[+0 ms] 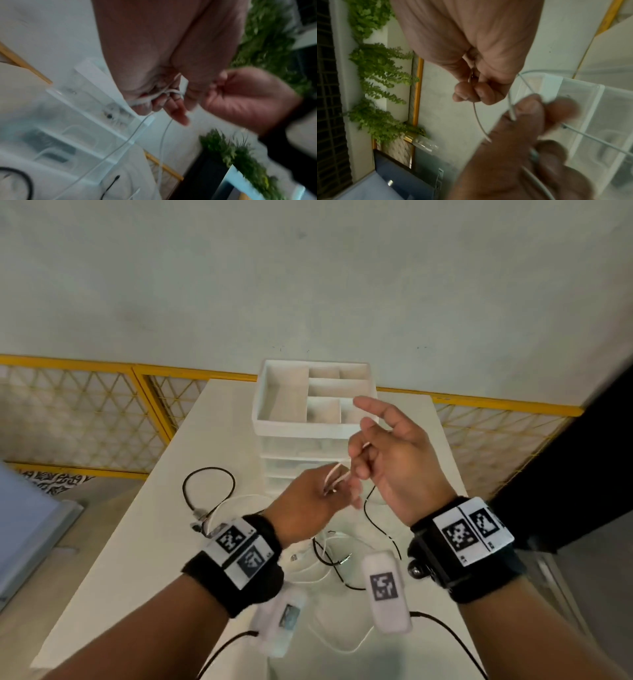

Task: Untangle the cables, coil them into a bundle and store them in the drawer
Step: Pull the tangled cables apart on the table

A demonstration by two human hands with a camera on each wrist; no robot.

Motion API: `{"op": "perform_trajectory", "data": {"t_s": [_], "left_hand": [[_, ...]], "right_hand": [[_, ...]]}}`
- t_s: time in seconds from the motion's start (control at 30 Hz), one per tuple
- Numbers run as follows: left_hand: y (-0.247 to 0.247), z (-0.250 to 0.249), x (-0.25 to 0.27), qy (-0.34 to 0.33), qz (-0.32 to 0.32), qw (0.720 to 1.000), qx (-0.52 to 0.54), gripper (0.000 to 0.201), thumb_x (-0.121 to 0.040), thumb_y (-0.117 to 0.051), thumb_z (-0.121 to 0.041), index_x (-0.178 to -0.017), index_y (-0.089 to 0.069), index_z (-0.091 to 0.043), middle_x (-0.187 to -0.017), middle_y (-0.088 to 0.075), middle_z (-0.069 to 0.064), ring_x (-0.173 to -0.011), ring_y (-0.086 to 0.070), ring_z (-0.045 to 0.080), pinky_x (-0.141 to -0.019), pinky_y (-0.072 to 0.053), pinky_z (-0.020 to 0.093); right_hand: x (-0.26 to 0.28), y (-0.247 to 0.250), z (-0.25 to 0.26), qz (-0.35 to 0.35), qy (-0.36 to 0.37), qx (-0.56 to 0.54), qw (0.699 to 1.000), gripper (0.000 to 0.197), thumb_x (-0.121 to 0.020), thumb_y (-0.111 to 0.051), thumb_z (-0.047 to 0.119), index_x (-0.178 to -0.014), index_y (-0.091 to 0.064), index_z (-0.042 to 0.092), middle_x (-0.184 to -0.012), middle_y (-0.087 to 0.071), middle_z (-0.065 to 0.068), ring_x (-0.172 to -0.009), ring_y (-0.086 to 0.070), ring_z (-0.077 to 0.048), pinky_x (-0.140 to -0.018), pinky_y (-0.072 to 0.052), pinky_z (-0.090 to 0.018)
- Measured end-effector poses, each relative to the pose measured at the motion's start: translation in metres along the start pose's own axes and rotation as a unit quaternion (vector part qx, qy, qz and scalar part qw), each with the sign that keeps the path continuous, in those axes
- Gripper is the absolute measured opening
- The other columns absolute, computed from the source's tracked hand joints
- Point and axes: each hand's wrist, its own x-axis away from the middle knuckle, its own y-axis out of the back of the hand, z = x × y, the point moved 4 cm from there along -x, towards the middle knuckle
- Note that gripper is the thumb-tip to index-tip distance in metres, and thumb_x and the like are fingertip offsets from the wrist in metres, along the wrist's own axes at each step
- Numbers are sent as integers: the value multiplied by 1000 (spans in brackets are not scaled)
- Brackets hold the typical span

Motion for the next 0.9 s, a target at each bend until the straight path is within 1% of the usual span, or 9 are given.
{"op": "perform_trajectory", "data": {"t_s": [0.07,0.17,0.33,0.4,0.5,0.7,0.8,0.87,0.9], "left_hand": [[-9,19,2,57,-20,998,-16,26,-101,-48,-26,-82,-62,-15,-63,-60,-10,-65,-53,13,-73,-46,35],[-2,42,15,140,-57,988,8,37,-101,-45,-40,-72,-57,-19,-52,-42,-14,-56,-38,11,-59,-37,25],[18,49,29,176,-80,970,150,41,-89,-61,-50,-73,-49,-15,-67,-32,-1,-68,-34,20,-67,-53,36],[26,45,31,192,-102,956,197,37,-97,-54,-43,-74,-48,-15,-66,-31,-1,-62,-36,15,-57,-53,32],[40,45,34,189,-143,953,191,37,-102,-44,-37,-70,-43,-18,-60,-25,-5,-51,-26,11,-44,-35,25],[53,58,37,188,-166,965,79,28,-104,-42,-28,-85,-56,-13,-51,-36,-11,-53,-32,12,-62,-34,30],[53,57,37,170,-182,965,82,28,-103,-45,-24,-90,-61,-6,-53,-33,-5,-44,-31,8,-50,-34,27],[51,61,36,179,-191,960,99,28,-103,-46,-24,-93,-64,-3,-55,-29,-5,-40,-25,7,-43,-25,22],[51,63,37,186,-192,959,96,29,-103,-47,-25,-96,-65,-4,-55,-28,-6,-38,-24,6,-41,-22,19]], "right_hand": [[-7,12,8,-36,18,-21,999,30,-102,-44,3,-126,-58,15,-62,-59,-6,-47,-44,-19,-49,-36,-29],[-19,42,18,-113,32,-42,992,27,-100,-48,0,-116,-59,18,-59,-61,1,-52,-47,-17,-48,-38,-27],[-44,87,12,-224,-9,14,974,26,-97,-49,1,-115,-55,18,-74,-59,-5,-50,-43,-17,-49,-34,-28],[-58,96,10,-235,-35,79,968,32,-96,-47,2,-123,-54,17,-79,-60,-7,-48,-43,-17,-48,-35,-27],[-75,100,22,-223,-27,170,959,41,-90,-44,-1,-125,-56,18,-85,-62,-7,-48,-47,-16,-45,-38,-25],[-90,102,40,-161,86,201,962,40,-79,-33,-2,-104,-62,12,-91,-61,-6,-48,-50,-13,-41,-36,-18],[-94,116,-11,-128,-3,296,947,48,-82,-31,-15,-94,-63,19,-98,-67,-9,-44,-53,-11,-38,-35,-19],[-87,128,-60,-66,-108,395,910,40,-91,-40,-6,-115,-60,19,-111,-66,-10,-61,-64,-19,-47,-46,-23],[-79,133,-81,-31,-156,451,879,39,-95,-48,7,-131,-54,22,-117,-65,-11,-80,-68,-26,-62,-54,-29]]}}
